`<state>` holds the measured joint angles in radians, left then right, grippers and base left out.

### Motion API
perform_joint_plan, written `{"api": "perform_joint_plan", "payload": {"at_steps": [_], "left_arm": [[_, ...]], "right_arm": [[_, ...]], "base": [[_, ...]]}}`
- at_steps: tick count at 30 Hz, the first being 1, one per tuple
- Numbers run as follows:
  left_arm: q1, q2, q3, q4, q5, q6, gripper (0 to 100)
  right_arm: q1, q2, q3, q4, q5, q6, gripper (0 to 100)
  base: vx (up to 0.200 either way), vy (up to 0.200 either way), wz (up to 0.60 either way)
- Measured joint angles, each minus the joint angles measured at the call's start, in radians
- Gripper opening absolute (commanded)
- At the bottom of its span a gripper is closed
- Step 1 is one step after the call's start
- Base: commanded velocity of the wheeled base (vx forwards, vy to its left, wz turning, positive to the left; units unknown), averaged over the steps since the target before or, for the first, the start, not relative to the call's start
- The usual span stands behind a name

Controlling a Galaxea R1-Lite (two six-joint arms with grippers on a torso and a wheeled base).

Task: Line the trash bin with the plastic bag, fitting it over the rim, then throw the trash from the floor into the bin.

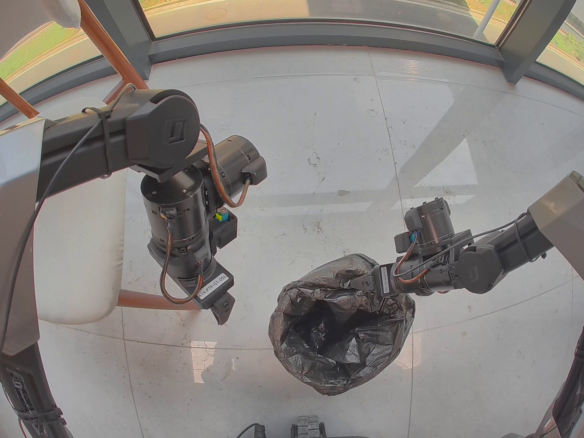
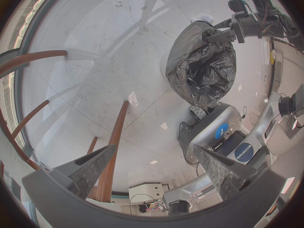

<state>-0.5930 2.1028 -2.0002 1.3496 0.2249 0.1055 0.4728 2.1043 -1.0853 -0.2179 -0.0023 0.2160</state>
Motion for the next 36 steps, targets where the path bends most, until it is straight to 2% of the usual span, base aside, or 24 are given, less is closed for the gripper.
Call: {"api": "perform_joint_plan", "payload": {"at_steps": [9, 10, 22, 31, 36], "left_arm": [[0.001, -0.003, 0.0, -0.001, 0.0, -0.006, 100], [0.001, -0.003, 0.0, -0.001, 0.0, -0.006, 100], [0.001, -0.007, 0.0, -0.001, 0.018, -0.008, 100], [0.001, -0.012, 0.0, -0.001, 0.018, -0.012, 100], [0.001, -0.013, 0.0, -0.001, 0.017, -0.012, 100]], "right_arm": [[0.018, 0.037, 0.005, -0.001, 0.026, 0.002, 100], [0.02, 0.041, 0.005, -0.002, 0.027, 0.003, 0], [0.022, 0.073, 0.008, -0.018, 0.019, 0.025, 0], [0.02, 0.072, -0.045, -0.016, 0.01, 0.22, 0], [0.015, 0.071, -0.073, -0.016, -0.01, 0.231, 0]], "base": [[0.0, 0.0, 0.0], [0.0, 0.0, 0.0], [0.0, 0.0, 0.0], [0.0, 0.0, 0.0], [0.0, 0.0, 0.0]]}}
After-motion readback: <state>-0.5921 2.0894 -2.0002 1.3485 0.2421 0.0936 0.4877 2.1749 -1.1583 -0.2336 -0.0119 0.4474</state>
